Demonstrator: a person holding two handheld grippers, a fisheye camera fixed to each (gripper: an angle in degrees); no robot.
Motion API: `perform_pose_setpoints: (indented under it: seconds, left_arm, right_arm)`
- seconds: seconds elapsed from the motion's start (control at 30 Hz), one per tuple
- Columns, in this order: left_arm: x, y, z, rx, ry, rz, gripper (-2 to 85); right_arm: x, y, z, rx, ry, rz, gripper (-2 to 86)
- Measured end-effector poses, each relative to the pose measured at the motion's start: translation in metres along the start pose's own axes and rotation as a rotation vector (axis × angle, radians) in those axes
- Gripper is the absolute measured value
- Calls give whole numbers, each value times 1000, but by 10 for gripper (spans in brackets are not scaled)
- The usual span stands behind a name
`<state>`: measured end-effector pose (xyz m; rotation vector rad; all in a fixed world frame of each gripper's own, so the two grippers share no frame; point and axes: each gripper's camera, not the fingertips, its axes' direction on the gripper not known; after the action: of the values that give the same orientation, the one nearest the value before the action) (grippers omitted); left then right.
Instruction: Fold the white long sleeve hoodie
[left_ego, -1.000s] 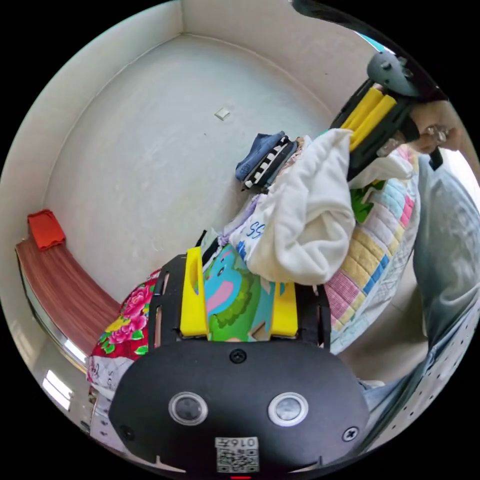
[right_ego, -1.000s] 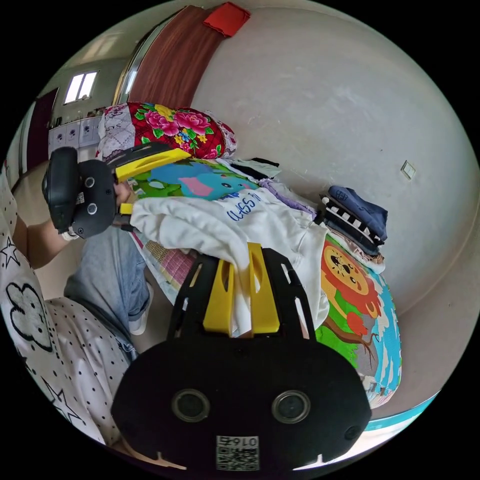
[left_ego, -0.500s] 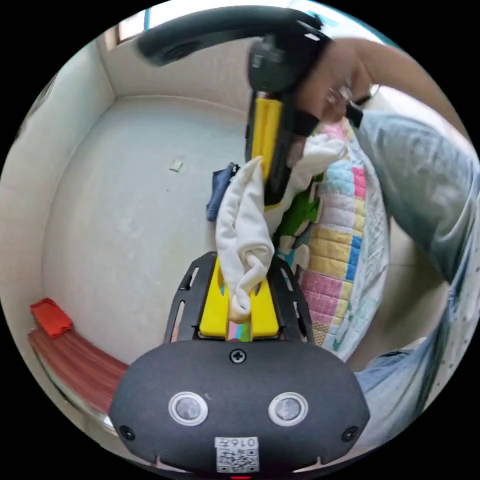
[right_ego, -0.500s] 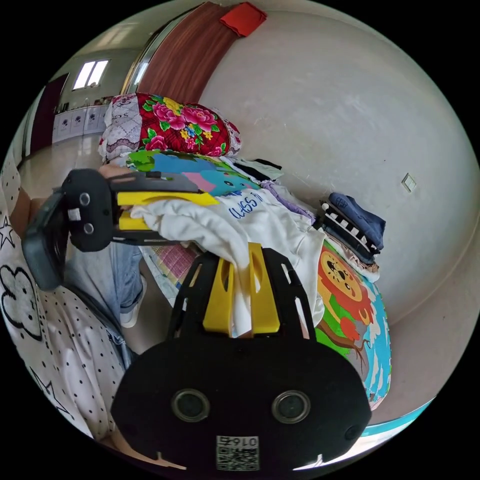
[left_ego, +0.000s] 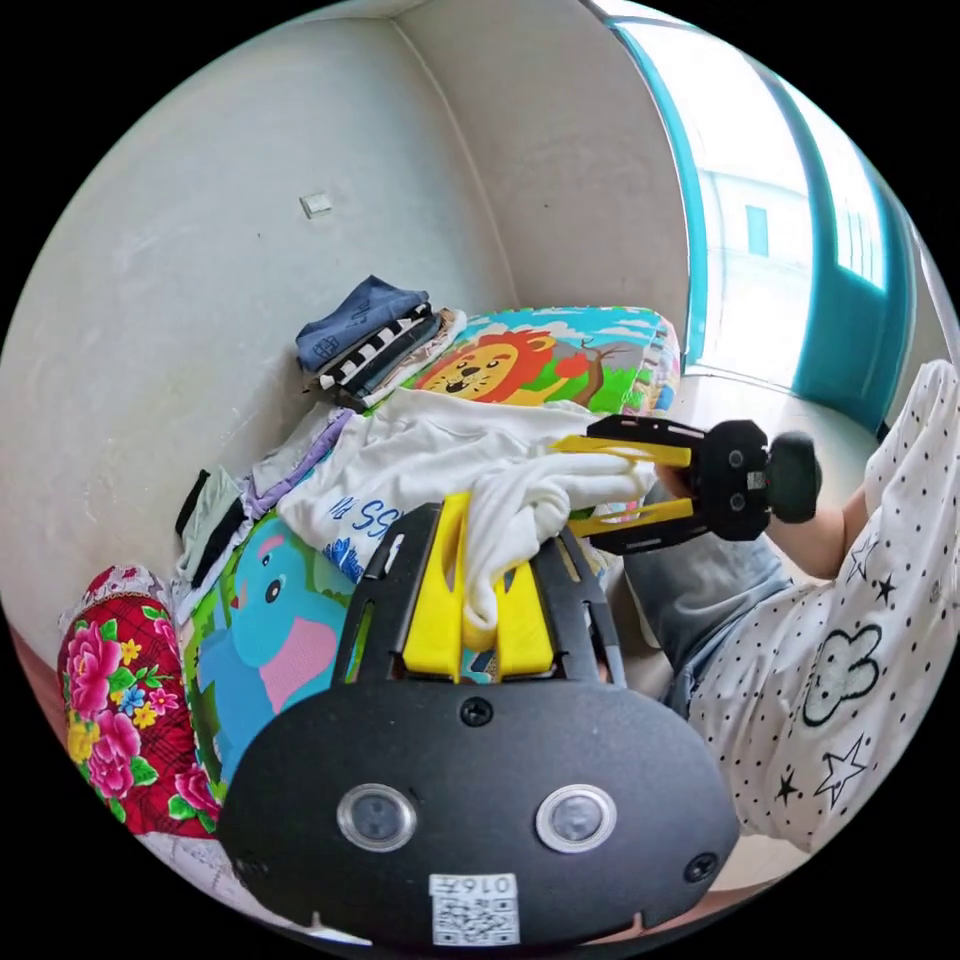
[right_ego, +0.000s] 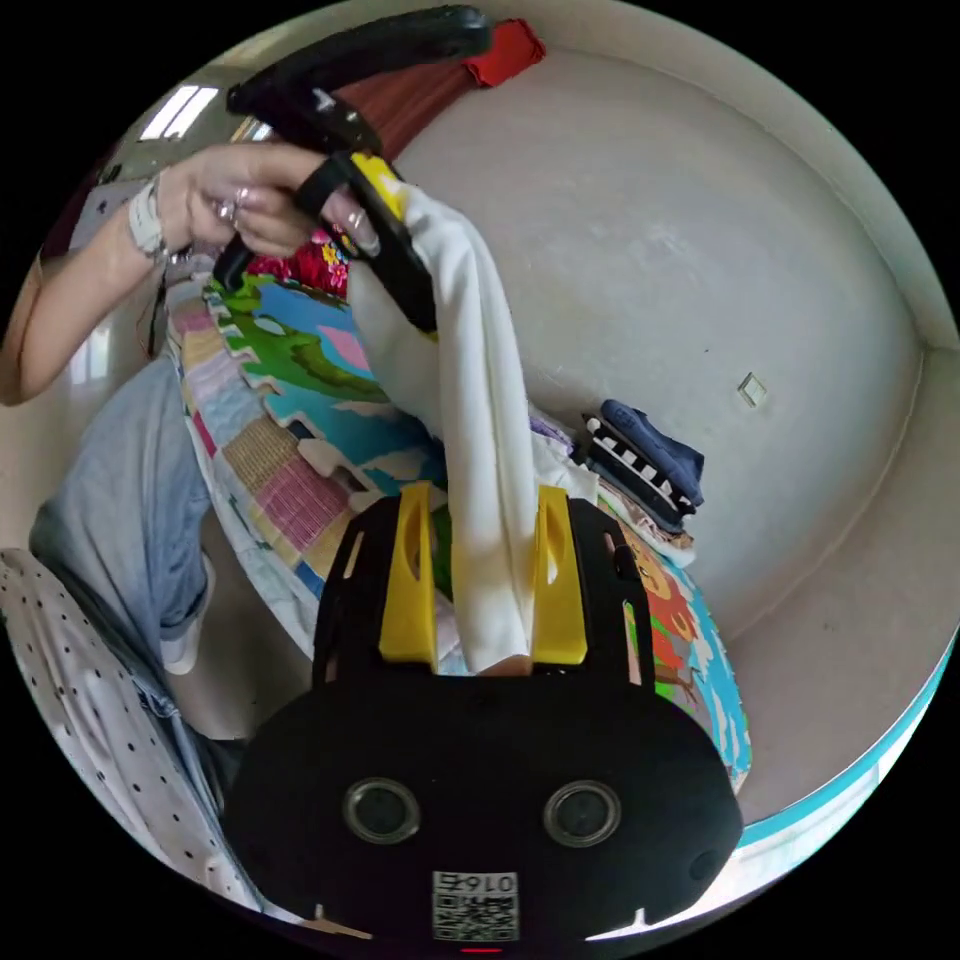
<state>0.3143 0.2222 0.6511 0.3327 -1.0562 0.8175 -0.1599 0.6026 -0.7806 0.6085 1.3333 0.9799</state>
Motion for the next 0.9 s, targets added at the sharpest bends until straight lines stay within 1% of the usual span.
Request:
perform_pose_setpoints:
  seconds: [0.1,0.17,0.23,0.3,0.37,0.43,0.5,0.53,0.57,0.6,0.63,0.67,0.7,0.77,0.8,0.87,0.9]
  left_arm:
    - [2,6,13,-5,-58,55,-2]
    - [5,12,21,-20,-78,105,-2]
    - [9,19,32,-45,-78,163,-2]
    - [13,25,49,-98,-53,224,-1]
    - [16,28,55,-126,-26,270,-2]
    - [17,29,55,-151,24,310,-3]
    - [18,30,48,-184,111,365,-4]
    - [18,30,46,-193,137,380,-4]
    - [17,29,41,-215,200,408,-4]
    - [15,27,36,-234,274,430,-4]
    - [14,26,33,-243,313,439,-4]
    - [11,22,28,-256,397,457,-4]
    - [4,18,23,-262,479,464,-4]
    - [-11,9,18,-266,595,453,-4]
    - [-26,1,15,-259,659,431,-4]
    - [-58,-15,15,-253,730,378,-4]
    - [-84,-28,16,-248,744,337,-4]
  right_arm:
    - [-10,-4,27,-25,116,-5,136]
    - [-7,-4,48,-80,199,-73,125]
    - [0,-6,59,-97,178,-159,109]
    - [9,-12,66,-96,97,-227,90]
    - [21,-30,80,-142,-44,-316,75]
    - [28,-48,91,-184,-137,-380,70]
    - [33,-64,98,-211,-238,-464,67]
    - [36,-75,102,-228,-320,-509,66]
    - [39,-86,105,-252,-420,-553,65]
    - [39,-92,107,-264,-470,-575,65]
    - [39,-102,110,-286,-566,-625,64]
    - [38,-111,114,-308,-661,-682,64]
    - [37,-115,116,-316,-703,-704,64]
    - [37,-134,126,-337,-863,-775,63]
    - [39,-139,129,-334,-889,-783,63]
    - [50,-160,143,-309,-961,-823,63]
    - [54,-166,148,-301,-959,-826,63]
